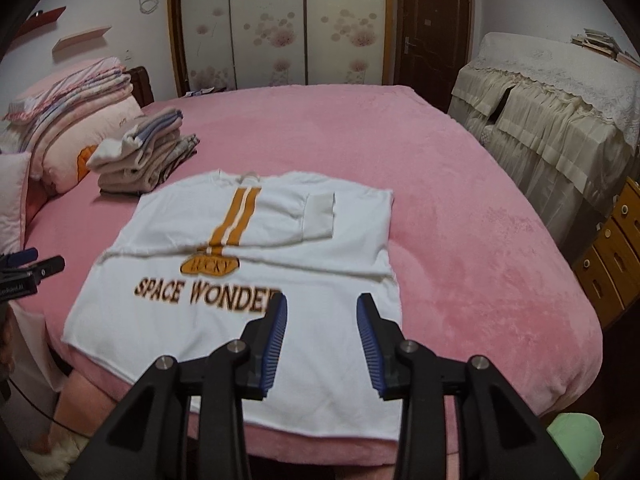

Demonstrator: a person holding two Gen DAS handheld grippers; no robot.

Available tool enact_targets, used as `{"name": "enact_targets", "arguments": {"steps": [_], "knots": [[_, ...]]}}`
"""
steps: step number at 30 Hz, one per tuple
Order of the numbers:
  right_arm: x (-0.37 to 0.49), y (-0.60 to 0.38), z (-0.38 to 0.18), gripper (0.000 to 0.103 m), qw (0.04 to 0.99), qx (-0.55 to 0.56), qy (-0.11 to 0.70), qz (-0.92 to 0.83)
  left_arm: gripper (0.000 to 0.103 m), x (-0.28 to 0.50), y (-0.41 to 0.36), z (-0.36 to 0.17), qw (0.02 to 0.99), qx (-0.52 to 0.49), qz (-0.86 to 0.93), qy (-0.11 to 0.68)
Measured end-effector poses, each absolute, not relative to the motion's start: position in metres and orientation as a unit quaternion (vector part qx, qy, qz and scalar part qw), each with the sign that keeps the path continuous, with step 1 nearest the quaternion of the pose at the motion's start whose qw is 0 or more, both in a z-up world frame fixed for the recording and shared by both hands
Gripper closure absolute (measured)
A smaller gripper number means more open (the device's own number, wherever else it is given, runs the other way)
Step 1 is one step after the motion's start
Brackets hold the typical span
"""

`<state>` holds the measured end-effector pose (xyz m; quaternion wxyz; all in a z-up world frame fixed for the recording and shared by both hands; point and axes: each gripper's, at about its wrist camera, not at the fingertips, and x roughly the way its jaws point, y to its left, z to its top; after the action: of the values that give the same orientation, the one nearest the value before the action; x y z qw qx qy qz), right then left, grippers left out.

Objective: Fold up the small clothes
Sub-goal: 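Open the right gripper and withdraw it from the cuff, then move both grippers to the hem edge of the sweatshirt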

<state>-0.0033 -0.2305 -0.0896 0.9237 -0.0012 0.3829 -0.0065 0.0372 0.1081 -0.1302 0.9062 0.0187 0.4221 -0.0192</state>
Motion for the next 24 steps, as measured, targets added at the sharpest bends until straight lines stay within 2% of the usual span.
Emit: {"name": "enact_targets", "arguments": {"steps": [9,15,17,19,24], "knots": [[-0.019,-0.253,-0.159,0.067,0.89,-0.018,0.456,0.01,0.009,0.026,0.151,-0.19,0.877,-0.03,-0.019,0.479],[-0.015,-0.282,-0.187,0.067,0.869,0.034,0.493,0.005,0.012,0.026,0.179,-0.217,0.86,-0.057,-0.012,0.507],[-0.015,-0.291,-0.194,0.067,0.863,0.055,0.502,0.007,0.016,0.028,0.186,-0.226,0.852,-0.065,-0.015,0.52],[-0.016,-0.299,-0.198,0.067,0.859,0.074,0.506,0.012,0.026,0.03,0.192,-0.234,0.843,-0.075,-0.025,0.533],[-0.019,-0.314,-0.206,0.067,0.851,0.102,0.515,0.011,0.029,0.027,0.193,-0.243,0.835,-0.056,-0.037,0.545]]}}
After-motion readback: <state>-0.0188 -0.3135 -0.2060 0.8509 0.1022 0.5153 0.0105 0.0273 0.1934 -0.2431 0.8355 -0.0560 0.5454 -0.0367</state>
